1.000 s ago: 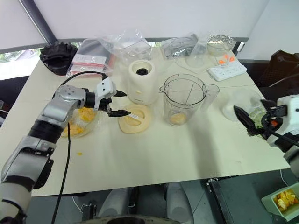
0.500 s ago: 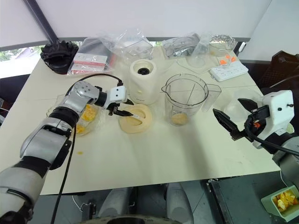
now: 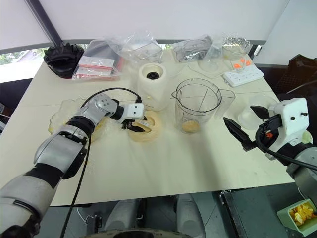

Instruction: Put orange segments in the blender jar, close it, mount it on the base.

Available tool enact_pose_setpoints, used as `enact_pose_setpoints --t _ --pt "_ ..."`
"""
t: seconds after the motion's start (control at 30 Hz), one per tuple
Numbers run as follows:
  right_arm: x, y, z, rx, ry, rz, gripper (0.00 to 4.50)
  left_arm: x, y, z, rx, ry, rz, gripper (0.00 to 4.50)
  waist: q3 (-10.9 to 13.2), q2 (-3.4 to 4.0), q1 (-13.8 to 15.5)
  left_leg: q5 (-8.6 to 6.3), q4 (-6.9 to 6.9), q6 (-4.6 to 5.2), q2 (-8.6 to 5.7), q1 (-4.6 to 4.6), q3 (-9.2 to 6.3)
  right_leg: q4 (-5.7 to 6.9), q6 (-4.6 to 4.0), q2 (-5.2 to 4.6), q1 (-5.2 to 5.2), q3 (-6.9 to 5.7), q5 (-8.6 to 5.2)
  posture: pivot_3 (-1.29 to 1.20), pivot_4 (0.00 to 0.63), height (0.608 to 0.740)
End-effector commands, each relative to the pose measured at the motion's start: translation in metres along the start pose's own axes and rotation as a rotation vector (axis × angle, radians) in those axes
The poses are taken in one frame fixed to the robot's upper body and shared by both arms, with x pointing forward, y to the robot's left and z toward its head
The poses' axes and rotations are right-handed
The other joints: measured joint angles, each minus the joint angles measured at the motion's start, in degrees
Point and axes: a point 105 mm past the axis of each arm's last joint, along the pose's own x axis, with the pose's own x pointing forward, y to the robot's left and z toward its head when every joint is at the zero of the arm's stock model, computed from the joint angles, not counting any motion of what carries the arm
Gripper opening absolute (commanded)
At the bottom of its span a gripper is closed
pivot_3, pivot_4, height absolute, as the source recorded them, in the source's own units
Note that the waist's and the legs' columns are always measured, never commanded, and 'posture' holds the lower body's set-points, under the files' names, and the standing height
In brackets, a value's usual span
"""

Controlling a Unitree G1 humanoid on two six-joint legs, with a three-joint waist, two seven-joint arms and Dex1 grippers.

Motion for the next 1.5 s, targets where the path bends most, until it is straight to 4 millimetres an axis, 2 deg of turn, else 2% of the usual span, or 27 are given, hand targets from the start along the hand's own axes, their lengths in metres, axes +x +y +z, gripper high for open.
enact_pose_setpoints --t 0.03,0.33,0.43,0.53,0.57,0.73,0.97,1.1,1.23,1.37,1.5 --pt "-0.002 0.002 0.011 -0.038 -0.042 -0.012 4.5 -0.002 0.008 0.008 -0.024 0.013 -0.002 2.67 0.0 0.0 0.0 0.0 0.0 0.0 0.0 0.0 -0.01 0.01 0.01 0.01 0.0 0.0 0.0 0.0 0.15 0.74" --pt "-0.001 0.002 0.012 -0.043 -0.043 -0.033 4.5 0.009 -0.006 -0.003 -0.097 0.106 -0.092 2.67 -0.1 0.0 0.0 0.0 0.01 0.0 0.0 0.04 -0.01 0.02 -0.08 0.03 0.02 0.0 -0.04 0.0 0.15 0.74" --pt "0.003 0.0 0.008 -0.034 -0.036 -0.057 4.5 0.011 -0.009 -0.004 -0.116 0.106 -0.108 1.91 -0.1 -0.03 -0.1 0.0 0.01 0.0 0.0 0.1 -0.01 0.04 -0.13 0.03 0.08 0.0 -0.07 0.0 0.15 0.74" --pt "0.006 0.0 0.001 -0.029 -0.027 -0.069 4.5 0.01 -0.009 -0.001 -0.147 0.067 -0.109 0.45 -0.1 -0.02 -0.1 0.0 0.01 0.0 0.01 0.11 -0.01 0.04 -0.14 0.03 0.09 0.0 -0.07 0.0 0.15 0.74" --pt "0.009 -0.001 -0.003 -0.023 -0.023 -0.08 4.5 0.01 -0.008 0.0 -0.163 0.048 -0.101 0.29 -0.1 -0.03 -0.1 0.0 0.01 0.0 0.01 0.11 0.0 0.04 -0.14 0.03 0.09 0.0 -0.08 0.0 0.15 0.74" --pt "0.025 -0.009 -0.021 -0.027 -0.006 -0.138 4.5 0.002 0.002 0.012 -0.219 -0.085 -0.042 0.29 -0.1 -0.07 -0.1 0.0 0.01 0.0 0.01 0.1 -0.01 0.04 -0.13 0.05 0.08 0.0 -0.07 0.0 0.15 0.74" --pt "0.056 -0.031 -0.045 -0.008 -0.032 -0.23 4.5 -0.03 0.021 0.043 -0.267 -0.372 0.062 0.29 -0.1 -0.11 -0.2 0.0 0.03 0.0 0.01 0.08 -0.02 0.09 0.01 0.05 0.03 0.0 0.02 0.0 0.15 0.74" --pt "0.07 -0.042 -0.053 0.018 -0.047 -0.246 4.5 -0.046 0.017 0.053 -0.272 -0.452 0.12 0.29 -0.1 -0.05 -0.4 0.0 -0.02 0.0 0.03 0.09 -0.01 0.1 0.05 0.04 0.02 0.01 0.03 0.0 0.15 0.74" --pt "0.083 -0.052 -0.058 0.033 -0.061 -0.261 4.5 -0.053 0.001 0.054 -0.27 -0.452 0.168 0.29 -0.1 -0.04 -0.4 0.0 -0.01 0.01 0.04 0.13 -0.02 0.2 0.05 0.06 0.02 0.01 0.04 0.0 0.15 0.74" --pt "0.095 -0.05 -0.06 0.048 -0.071 -0.228 4.5 -0.057 -0.008 0.057 -0.289 -0.456 0.197 0.29 -0.1 -0.02 -0.3 0.0 0.01 0.0 0.05 0.17 -0.06 0.28 0.03 0.09 0.02 0.0 0.04 0.0 0.15 0.74" --pt "0.102 -0.044 -0.062 0.062 -0.071 -0.195 4.5 -0.061 -0.009 0.059 -0.301 -0.455 0.235 0.29 -0.1 -0.02 -0.3 0.01 0.03 0.0 0.04 0.17 -0.03 0.29 0.03 0.08 0.02 0.02 0.04 0.0 0.15 0.74"
